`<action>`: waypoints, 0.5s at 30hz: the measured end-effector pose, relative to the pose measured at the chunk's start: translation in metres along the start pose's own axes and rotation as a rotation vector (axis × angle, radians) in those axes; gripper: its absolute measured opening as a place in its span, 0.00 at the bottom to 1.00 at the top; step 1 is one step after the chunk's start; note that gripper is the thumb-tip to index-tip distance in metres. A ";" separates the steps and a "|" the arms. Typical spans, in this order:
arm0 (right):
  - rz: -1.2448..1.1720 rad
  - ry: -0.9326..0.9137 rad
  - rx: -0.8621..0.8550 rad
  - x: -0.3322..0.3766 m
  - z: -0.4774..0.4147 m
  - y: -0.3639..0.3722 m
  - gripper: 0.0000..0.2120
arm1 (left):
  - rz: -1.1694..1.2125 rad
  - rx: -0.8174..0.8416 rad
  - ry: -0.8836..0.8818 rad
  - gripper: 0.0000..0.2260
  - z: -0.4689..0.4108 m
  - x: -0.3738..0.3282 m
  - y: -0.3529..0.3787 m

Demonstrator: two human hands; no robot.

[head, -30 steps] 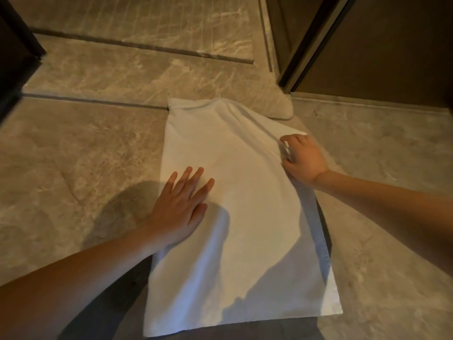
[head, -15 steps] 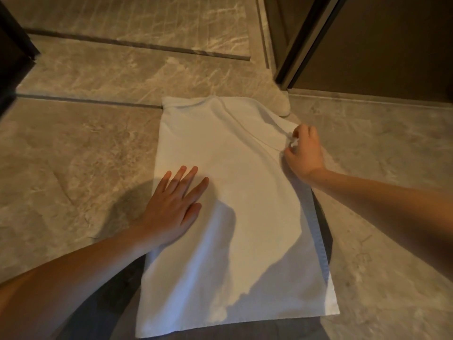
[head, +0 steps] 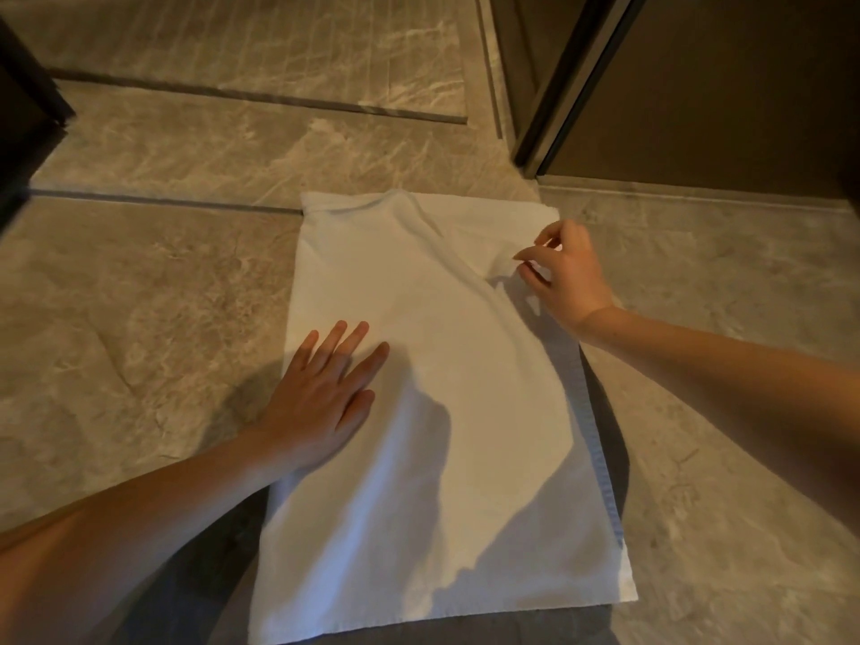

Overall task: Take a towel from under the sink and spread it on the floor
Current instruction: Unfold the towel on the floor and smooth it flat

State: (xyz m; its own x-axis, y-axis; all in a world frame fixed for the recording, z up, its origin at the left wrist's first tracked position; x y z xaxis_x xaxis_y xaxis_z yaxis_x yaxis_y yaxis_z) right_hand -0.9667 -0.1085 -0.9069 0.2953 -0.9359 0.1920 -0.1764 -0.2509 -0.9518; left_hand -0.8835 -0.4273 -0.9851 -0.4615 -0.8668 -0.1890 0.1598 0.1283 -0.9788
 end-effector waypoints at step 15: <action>-1.218 0.578 -0.052 0.113 -0.039 -0.013 0.07 | 1.319 -0.013 -0.254 0.15 -0.056 -0.060 -0.089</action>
State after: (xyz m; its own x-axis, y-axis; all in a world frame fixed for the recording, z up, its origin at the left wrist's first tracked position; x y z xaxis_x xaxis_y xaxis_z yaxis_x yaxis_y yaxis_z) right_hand -0.9675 -0.2209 -0.8631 -0.1443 -0.0790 0.9864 -0.1265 -0.9872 -0.0976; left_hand -0.9186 -0.3598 -0.8912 0.2032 -0.1584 -0.9662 0.3475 0.9343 -0.0800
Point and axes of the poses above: each hand's wrist, its own z-axis away from the middle knuckle, its own y-axis out of the palm, x = y × z, the point moved 5 cm from there along -z, towards the middle knuckle, and after that the axes turned 10 degrees about -y, right-handed, at the moved point
